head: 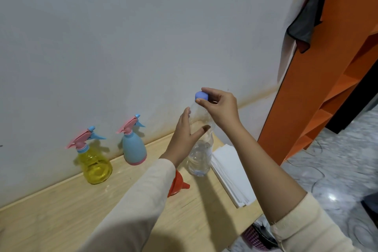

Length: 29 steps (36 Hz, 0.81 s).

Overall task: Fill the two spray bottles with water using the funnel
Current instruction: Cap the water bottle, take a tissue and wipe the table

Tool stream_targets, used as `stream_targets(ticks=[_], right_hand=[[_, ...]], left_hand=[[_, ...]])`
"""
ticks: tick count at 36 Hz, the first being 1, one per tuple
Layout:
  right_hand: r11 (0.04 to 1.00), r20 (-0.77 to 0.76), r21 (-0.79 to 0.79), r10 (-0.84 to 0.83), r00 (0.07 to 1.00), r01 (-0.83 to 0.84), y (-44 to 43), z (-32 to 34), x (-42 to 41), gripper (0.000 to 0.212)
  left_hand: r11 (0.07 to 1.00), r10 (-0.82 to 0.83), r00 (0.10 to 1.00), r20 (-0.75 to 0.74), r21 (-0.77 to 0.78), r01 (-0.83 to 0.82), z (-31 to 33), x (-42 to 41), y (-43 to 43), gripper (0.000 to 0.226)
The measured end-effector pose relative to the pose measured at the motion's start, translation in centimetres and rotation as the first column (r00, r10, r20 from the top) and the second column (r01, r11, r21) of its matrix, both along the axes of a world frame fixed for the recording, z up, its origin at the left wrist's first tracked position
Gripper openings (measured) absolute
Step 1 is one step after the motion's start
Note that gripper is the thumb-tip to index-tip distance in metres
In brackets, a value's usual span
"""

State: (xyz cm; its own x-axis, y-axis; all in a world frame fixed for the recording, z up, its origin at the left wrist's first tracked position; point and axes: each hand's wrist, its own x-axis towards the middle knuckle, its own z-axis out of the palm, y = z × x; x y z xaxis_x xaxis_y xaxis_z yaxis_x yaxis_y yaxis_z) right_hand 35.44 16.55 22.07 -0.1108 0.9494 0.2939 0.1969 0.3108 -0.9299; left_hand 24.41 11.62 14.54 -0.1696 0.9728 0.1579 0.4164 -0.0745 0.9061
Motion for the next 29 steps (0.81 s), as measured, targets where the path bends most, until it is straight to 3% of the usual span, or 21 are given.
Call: stream_targets(ticks=[6,10,18,23,26,29], right_hand=[[0.987,-0.023,0.036,-0.155,0.988,0.156,-0.8,-0.1,-1.0,0.039],[0.97,-0.016,0.118,-0.212,0.977,0.213,-1.6,-0.1,-1.1,0.026],[0.973,0.027,0.143,-0.188,0.982,0.183,-1.2,-0.5,-0.9,0.031],[0.98,-0.016,0.129,-0.152,0.988,0.153,-1.2,-0.8,-0.3,0.026],[0.986,-0.04,0.116,-0.113,0.993,0.117,-1.1,-1.2,-0.3,0.032],[0.989,-0.024,0.124,-0.075,0.997,0.077,-1.0,-2.5,-0.3,0.046]], left_hand=[[0.981,0.175,0.982,-0.067,0.092,-0.169,-0.3,2.6,-0.3,0.084],[0.965,0.246,0.958,-0.149,0.134,-0.226,-0.7,3.3,-0.5,0.077],[0.982,0.163,0.982,-0.1,0.116,-0.151,-0.5,2.4,-0.5,0.086],[0.991,0.108,0.964,-0.242,0.106,-0.085,-1.1,0.5,-1.4,0.103],[0.995,0.102,0.956,-0.276,0.02,-0.101,-2.7,-1.3,-2.4,0.101],[0.979,-0.06,0.922,-0.382,-0.203,-0.021,-5.3,-3.7,-3.8,0.096]])
